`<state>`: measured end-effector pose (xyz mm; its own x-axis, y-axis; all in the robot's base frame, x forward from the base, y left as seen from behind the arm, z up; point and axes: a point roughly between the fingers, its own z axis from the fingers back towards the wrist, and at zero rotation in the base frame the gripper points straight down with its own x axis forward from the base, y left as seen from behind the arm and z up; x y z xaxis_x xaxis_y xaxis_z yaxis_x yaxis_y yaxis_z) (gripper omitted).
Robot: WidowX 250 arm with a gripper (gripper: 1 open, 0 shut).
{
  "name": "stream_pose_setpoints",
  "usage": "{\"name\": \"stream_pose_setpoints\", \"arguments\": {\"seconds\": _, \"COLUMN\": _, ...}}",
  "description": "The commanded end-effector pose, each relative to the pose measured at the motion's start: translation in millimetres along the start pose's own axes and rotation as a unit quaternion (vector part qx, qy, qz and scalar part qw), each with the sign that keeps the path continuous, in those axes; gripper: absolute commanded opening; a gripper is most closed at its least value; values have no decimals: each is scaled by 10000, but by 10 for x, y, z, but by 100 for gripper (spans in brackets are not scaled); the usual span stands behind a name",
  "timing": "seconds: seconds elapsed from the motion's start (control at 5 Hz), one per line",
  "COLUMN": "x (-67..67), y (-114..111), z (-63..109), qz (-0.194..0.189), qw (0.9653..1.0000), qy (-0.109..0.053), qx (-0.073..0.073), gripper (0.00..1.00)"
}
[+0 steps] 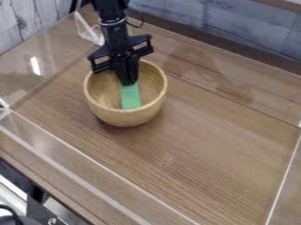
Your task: Move green object from inside the wooden bowl to the table next to it
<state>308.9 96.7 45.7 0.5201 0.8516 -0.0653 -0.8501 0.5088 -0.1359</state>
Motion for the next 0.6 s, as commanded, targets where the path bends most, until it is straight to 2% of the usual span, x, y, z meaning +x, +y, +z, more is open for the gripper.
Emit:
{"name": "stream_pose_setpoints", "arguments": {"seconds": 0.0, "x": 59, "y": 27, "z": 348, "qz": 201, "qw": 9994, "qy": -136, "qx": -255, "gripper": 0}}
{"name": "stream_pose_setpoints", "arguments": {"seconds": 0.2, "x": 104, "y": 130, "z": 535, "qz": 451, "qw": 9984, "qy": -78, "qx": -333, "gripper": 0}}
{"name": "stream_pose_setpoints", "arguments": {"seconds": 0.4, "x": 55, "y": 212, "z": 531, "qz": 493, "qw": 9982, "qy": -55, "qx": -332, "gripper": 0}}
